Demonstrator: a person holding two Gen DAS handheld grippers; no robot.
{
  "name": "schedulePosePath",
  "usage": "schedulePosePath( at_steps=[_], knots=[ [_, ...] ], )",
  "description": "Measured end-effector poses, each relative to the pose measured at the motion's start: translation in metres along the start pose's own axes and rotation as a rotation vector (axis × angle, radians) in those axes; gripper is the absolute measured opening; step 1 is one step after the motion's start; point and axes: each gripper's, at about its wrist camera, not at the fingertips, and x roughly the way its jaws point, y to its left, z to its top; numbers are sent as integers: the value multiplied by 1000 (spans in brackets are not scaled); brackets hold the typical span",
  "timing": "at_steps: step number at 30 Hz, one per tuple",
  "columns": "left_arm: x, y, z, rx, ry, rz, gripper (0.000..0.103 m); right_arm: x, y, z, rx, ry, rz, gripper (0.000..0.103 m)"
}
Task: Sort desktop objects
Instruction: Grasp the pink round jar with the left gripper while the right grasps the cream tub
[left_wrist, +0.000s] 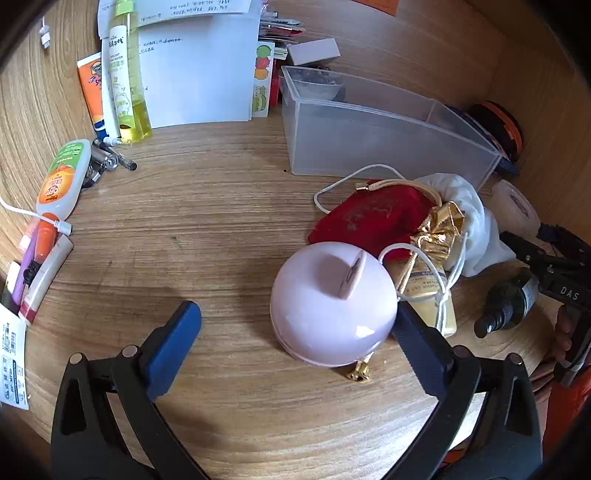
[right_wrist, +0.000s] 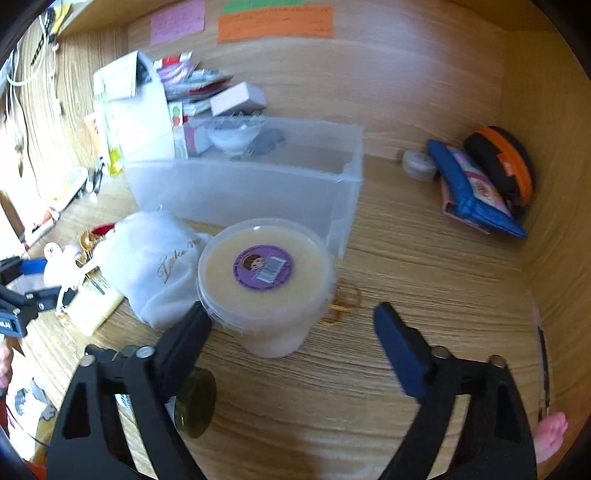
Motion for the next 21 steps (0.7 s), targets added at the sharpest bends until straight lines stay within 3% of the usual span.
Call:
schedulePosePath(
  at_steps=[2, 8, 11, 13, 21],
  knots=[
    [1, 2, 2, -1, -5, -3, 101, 6, 3, 1, -8, 12, 12, 71],
    [4, -3, 8, 26, -15, 14, 82, 9, 13, 5, -46, 10, 10, 55],
    [5, -4, 8, 33, -22, 20, 76, 14, 16, 8, -54, 16, 9, 55],
    [5, -4, 8, 32, -27, 11, 64, 15, 16, 9, -49, 16, 16, 55],
    [0, -4, 8, 19, -46, 21, 63, 12, 5, 7, 13, 16, 60, 55]
  ],
)
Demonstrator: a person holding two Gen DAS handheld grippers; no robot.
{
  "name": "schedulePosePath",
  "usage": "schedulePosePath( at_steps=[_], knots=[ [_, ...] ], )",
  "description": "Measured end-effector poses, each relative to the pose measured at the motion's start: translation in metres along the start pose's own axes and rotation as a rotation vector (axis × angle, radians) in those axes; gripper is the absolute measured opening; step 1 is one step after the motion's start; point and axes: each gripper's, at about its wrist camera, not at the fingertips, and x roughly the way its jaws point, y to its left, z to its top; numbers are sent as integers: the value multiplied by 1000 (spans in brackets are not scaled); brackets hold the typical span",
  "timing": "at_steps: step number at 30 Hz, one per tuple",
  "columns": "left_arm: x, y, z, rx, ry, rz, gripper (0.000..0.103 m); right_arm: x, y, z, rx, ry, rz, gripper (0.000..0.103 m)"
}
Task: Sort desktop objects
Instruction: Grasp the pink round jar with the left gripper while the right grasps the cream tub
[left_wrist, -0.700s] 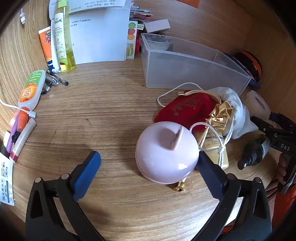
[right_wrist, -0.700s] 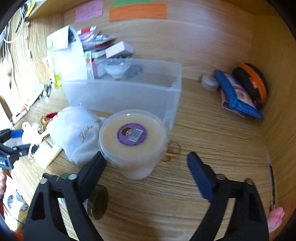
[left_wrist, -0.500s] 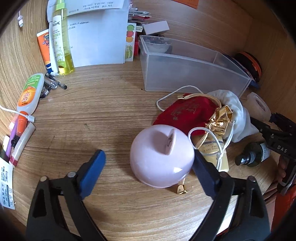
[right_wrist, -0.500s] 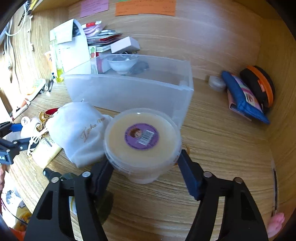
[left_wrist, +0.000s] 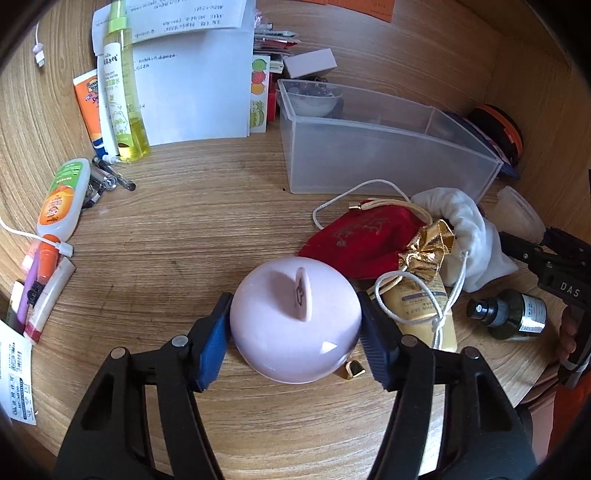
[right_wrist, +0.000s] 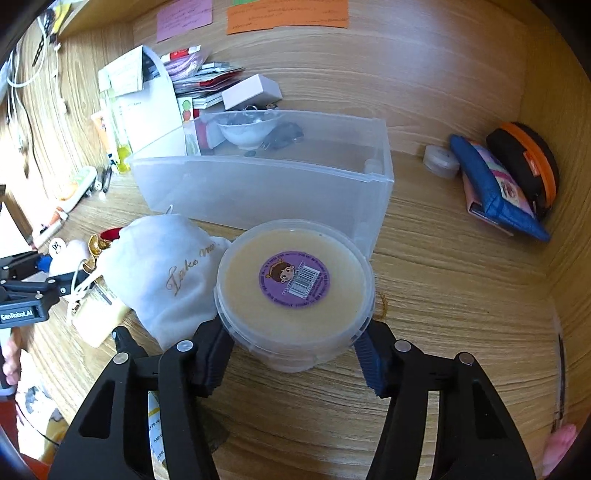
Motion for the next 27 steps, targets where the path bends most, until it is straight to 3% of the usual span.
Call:
schedulePosePath(
  at_steps=[15, 27],
  knots=[
    [-50, -5, 31, 14, -100, -57, 63, -58, -11, 7, -15, -118, -4, 55],
    [-76, -26, 80, 81, -160, -123, 63, -106, -17, 25, -72, -184, 34, 55]
  ],
)
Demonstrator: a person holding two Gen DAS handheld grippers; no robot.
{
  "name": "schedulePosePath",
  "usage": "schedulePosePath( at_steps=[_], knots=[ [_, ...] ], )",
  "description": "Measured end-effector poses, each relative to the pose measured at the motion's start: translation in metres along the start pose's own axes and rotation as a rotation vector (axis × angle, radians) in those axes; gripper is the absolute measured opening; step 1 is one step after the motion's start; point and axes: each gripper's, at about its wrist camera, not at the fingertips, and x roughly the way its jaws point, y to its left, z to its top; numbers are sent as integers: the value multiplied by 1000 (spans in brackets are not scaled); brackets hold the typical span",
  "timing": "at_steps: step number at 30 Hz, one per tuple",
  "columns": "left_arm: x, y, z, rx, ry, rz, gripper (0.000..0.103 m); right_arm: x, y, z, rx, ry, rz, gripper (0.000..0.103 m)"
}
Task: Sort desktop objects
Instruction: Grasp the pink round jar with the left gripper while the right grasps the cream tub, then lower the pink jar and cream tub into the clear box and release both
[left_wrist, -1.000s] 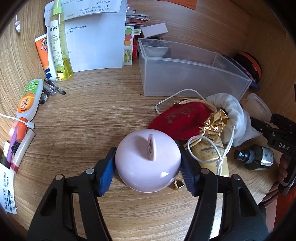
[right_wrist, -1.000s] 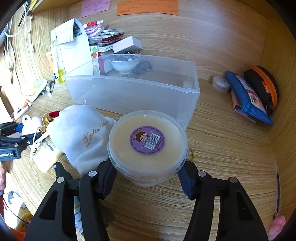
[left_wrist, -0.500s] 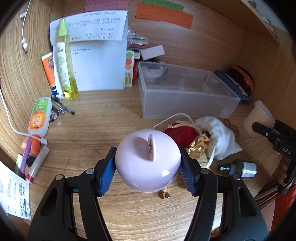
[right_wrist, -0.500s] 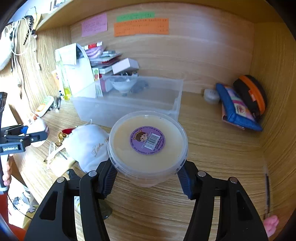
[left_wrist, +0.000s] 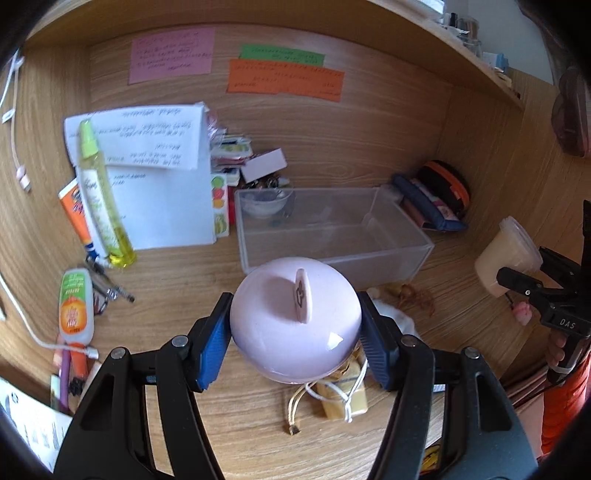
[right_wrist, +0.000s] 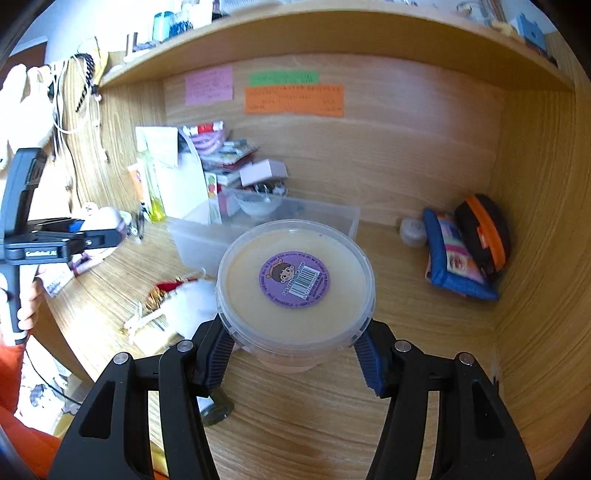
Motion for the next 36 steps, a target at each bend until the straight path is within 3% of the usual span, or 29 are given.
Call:
schedulePosePath(
  at_steps=[3, 9, 20, 36],
  knots=[
    [3, -4, 16, 10, -4, -29, 63, -2, 3, 10, -30, -9, 2, 55],
    [15, -13, 45, 51, -11, -20, 63, 13, 4, 32, -87, -11, -7, 55],
    [59, -19, 77, 82, 13, 11, 63, 73, -5, 75, -138, 11, -33, 55],
    [152, 1, 99, 67, 154, 0, 63, 180, -2, 90, -160, 151, -4, 55]
  ],
)
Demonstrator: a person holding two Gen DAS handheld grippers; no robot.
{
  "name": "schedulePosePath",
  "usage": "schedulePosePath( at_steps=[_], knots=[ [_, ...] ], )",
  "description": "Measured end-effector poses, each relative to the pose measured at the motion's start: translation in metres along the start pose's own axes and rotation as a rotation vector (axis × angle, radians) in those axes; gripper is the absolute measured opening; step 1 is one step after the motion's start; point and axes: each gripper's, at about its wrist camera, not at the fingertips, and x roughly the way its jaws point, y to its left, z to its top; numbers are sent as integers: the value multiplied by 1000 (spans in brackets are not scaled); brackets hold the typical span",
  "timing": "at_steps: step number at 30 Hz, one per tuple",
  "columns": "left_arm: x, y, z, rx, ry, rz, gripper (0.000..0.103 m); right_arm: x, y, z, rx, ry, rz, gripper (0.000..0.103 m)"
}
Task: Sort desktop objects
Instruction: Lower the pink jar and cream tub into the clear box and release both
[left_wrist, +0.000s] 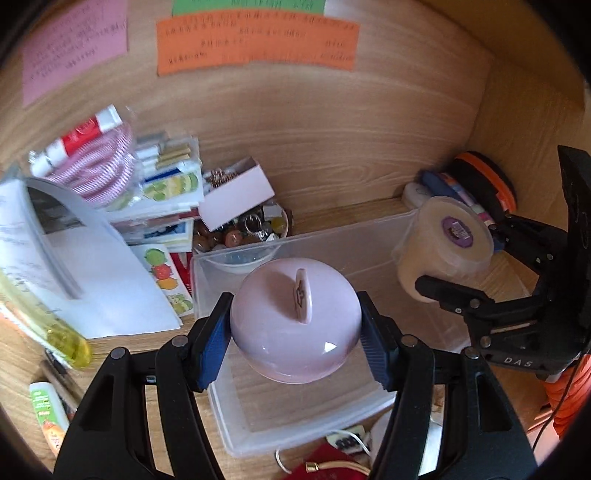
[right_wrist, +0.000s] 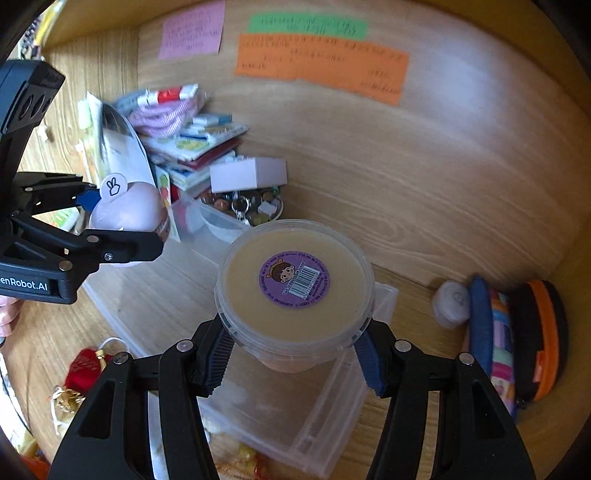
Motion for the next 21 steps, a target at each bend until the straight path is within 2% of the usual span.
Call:
schedulePosePath(
  at_steps=[8, 16, 21],
  knots=[
    [31, 5, 1, 12, 67, 6, 63, 43, 1, 5, -27, 93, 23, 55],
    [50, 5, 0, 46, 133, -22, 63, 69, 0, 3, -44, 169, 46, 55],
    [62, 4, -1, 57, 177, -13, 63, 75, 5, 1, -81, 217, 56, 55]
  ],
)
